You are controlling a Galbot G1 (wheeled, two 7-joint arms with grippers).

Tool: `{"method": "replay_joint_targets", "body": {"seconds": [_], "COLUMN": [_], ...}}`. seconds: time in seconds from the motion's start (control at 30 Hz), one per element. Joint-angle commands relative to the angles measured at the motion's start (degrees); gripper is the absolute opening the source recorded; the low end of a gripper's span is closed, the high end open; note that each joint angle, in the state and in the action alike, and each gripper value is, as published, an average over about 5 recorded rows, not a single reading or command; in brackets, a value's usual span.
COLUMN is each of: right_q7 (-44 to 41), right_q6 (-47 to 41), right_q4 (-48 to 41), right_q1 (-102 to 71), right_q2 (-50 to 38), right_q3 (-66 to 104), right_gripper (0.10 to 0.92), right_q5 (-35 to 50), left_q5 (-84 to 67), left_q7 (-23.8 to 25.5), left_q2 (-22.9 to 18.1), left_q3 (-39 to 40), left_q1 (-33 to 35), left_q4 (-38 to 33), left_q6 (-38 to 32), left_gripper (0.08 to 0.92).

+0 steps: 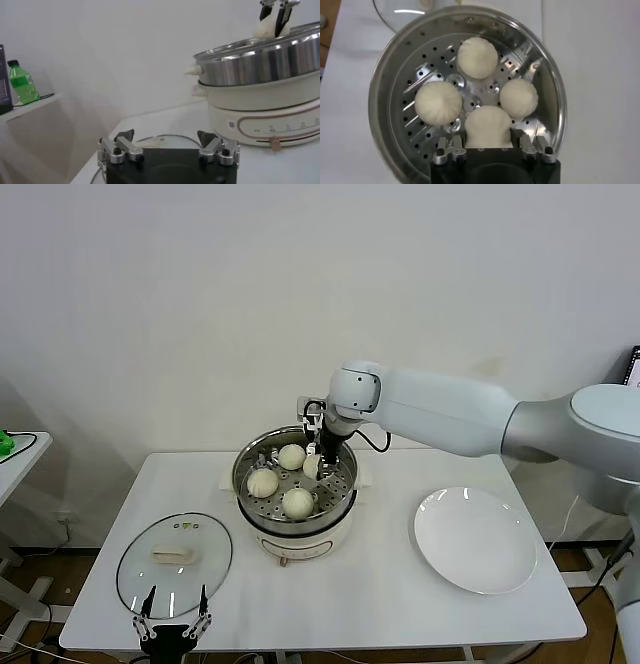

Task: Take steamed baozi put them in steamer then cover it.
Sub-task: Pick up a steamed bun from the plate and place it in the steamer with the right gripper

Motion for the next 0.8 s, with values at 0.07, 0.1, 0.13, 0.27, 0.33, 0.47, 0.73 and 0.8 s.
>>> {"method": "replay_joint_targets", "body": {"seconds": [0.07, 0.1, 0.13, 0.27, 0.33, 0.47, 0.73, 0.8], "right_q7": [-0.5, -0.59, -0.69, -0.97, -1.04, -1.09, -1.24, -1.33], "right_q6": [0.14, 0.21, 0.28, 0.54, 0.65, 0.82, 1.01, 1.04], "right_q4": [-1.48, -1.59, -1.71, -2.16, -2.39, -2.69, -2.7, -2.71], "right_q1": [-1.7, -1.83, -1.94, -2.44, -2.7, -3.06, -3.47, -3.49], "right_q2": [1.16, 1.18, 1.19, 1.2, 1.2, 1.2, 1.18, 1.17], "right_q3": [-0.23, -0.24, -0.25, -0.24, -0.2, -0.07, 0.05, 0.04], "right_gripper": [0.552, 0.552, 0.552, 0.551, 0.551, 0.551, 0.559, 0.56], "right_q5": [-2.85, -3.17, -3.44, -4.43, -4.79, -5.22, -5.74, -5.92], "left_q5": [-0.02, -0.03, -0.04, -0.11, -0.12, -0.12, -0.09, -0.09], "left_q7": [0.03, 0.03, 0.03, 0.03, 0.03, 0.03, 0.03, 0.03], "left_q2": [-0.07, -0.07, -0.07, -0.08, -0.11, -0.15, -0.3, -0.32], "left_q3": [0.09, 0.1, 0.11, 0.05, 0.04, 0.06, 0.1, 0.1], "left_q1": [-0.04, -0.04, -0.05, -0.06, -0.04, -0.04, -0.1, -0.09], "left_q4": [-0.05, -0.04, -0.02, 0.03, 0.05, 0.14, 0.2, 0.2], "left_q6": [0.05, 0.05, 0.04, 0.02, 0.0, -0.04, -0.04, -0.03], "left_gripper": [0.823, 0.823, 0.823, 0.823, 0.823, 0.823, 0.823, 0.823]}}
